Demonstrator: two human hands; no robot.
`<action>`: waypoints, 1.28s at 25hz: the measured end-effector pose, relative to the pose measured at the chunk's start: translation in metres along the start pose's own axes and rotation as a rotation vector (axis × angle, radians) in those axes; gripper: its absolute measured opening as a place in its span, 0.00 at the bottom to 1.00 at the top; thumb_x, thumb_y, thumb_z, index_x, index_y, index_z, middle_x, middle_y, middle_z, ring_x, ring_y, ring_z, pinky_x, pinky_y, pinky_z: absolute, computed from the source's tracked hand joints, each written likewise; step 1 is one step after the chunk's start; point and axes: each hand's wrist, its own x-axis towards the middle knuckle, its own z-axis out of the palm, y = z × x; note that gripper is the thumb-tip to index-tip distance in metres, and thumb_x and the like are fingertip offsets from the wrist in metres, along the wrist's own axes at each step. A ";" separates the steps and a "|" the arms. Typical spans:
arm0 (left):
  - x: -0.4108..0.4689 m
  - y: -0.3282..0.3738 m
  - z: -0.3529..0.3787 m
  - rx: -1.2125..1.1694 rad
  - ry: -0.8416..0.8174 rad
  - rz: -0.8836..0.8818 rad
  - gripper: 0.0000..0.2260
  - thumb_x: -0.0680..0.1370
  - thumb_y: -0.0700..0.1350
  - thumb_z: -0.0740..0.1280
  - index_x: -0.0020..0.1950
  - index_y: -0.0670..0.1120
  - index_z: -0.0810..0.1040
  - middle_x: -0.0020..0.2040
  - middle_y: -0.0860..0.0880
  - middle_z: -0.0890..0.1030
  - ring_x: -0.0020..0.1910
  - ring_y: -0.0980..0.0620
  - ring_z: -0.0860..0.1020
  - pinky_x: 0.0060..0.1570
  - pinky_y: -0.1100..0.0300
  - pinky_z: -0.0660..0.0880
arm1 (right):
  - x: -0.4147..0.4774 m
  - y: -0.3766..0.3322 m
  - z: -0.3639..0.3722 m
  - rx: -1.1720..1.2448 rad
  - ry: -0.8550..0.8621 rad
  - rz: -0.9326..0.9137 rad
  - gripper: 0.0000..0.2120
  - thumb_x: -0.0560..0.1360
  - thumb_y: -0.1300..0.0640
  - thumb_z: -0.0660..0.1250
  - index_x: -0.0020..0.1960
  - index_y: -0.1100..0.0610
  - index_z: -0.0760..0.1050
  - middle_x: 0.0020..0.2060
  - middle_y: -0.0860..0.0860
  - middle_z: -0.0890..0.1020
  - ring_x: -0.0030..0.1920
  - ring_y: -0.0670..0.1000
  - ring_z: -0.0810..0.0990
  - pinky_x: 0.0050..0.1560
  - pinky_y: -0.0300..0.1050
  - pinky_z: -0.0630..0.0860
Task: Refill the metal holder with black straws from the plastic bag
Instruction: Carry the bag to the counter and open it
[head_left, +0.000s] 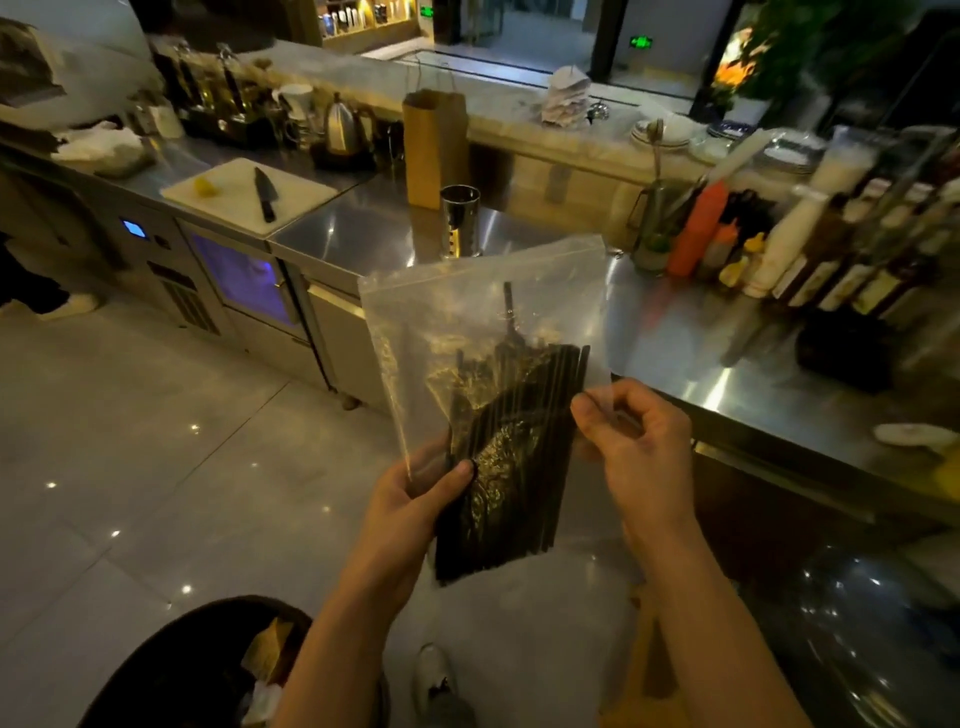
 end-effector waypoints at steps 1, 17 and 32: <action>0.020 0.008 -0.002 -0.013 -0.025 -0.006 0.20 0.70 0.42 0.67 0.63 0.45 0.77 0.53 0.45 0.85 0.54 0.48 0.83 0.55 0.54 0.80 | 0.017 -0.002 0.005 -0.027 0.020 -0.001 0.07 0.76 0.61 0.68 0.39 0.56 0.77 0.34 0.46 0.81 0.39 0.45 0.81 0.41 0.43 0.79; 0.240 0.053 -0.013 -0.048 -0.128 -0.037 0.16 0.73 0.37 0.67 0.61 0.45 0.78 0.51 0.45 0.85 0.53 0.48 0.83 0.51 0.55 0.79 | 0.212 0.023 0.053 -0.184 0.079 -0.040 0.08 0.78 0.60 0.65 0.41 0.52 0.76 0.35 0.48 0.80 0.38 0.47 0.80 0.42 0.48 0.80; 0.442 0.092 0.082 0.083 -0.073 0.053 0.16 0.73 0.39 0.69 0.61 0.43 0.79 0.58 0.45 0.83 0.60 0.47 0.80 0.61 0.44 0.75 | 0.440 0.067 0.005 -0.038 -0.030 -0.054 0.08 0.78 0.62 0.64 0.53 0.51 0.78 0.40 0.44 0.83 0.42 0.45 0.83 0.39 0.38 0.80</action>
